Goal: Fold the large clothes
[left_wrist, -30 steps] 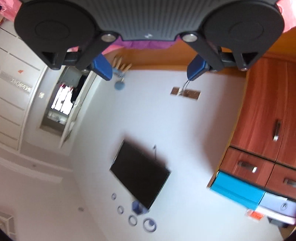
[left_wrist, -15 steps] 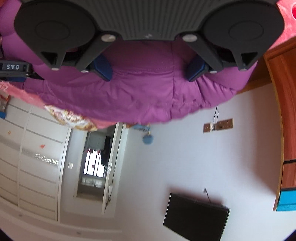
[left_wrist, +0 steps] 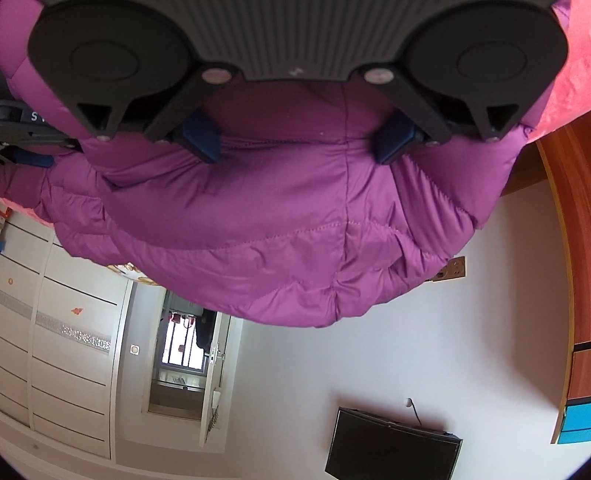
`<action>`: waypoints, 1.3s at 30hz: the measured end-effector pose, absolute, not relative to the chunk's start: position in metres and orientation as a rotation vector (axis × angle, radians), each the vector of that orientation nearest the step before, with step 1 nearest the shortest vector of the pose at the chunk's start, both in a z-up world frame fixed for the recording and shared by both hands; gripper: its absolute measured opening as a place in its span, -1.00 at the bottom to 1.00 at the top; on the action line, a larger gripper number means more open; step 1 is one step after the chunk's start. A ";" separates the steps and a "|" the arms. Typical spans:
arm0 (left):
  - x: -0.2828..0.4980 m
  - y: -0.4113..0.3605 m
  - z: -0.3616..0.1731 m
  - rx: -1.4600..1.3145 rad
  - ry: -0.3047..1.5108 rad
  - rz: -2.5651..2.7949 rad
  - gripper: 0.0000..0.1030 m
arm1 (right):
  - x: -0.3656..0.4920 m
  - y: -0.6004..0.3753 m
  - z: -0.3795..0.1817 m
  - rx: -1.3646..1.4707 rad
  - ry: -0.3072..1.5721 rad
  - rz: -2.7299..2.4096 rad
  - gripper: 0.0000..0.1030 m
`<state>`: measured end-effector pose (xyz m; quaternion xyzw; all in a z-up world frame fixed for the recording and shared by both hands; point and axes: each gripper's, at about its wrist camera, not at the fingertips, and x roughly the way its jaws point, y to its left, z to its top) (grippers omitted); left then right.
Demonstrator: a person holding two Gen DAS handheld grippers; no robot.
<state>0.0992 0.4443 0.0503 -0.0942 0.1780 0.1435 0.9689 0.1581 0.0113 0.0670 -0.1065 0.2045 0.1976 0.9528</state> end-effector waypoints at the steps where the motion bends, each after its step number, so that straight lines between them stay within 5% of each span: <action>1: 0.100 0.444 0.049 -0.186 0.361 0.291 0.81 | 0.160 0.013 0.064 -0.213 0.414 0.401 1.00; 13: 0.072 0.435 0.091 -0.183 0.361 0.338 0.81 | 0.104 -0.014 0.104 -0.133 0.413 0.382 1.00; 18: 0.033 0.423 0.118 -0.220 0.326 0.367 0.98 | 0.042 -0.060 0.127 -0.031 0.388 0.282 1.00; 39: -0.158 0.288 0.169 -0.109 0.426 0.242 0.98 | -0.207 -0.172 0.176 0.065 0.507 0.162 1.00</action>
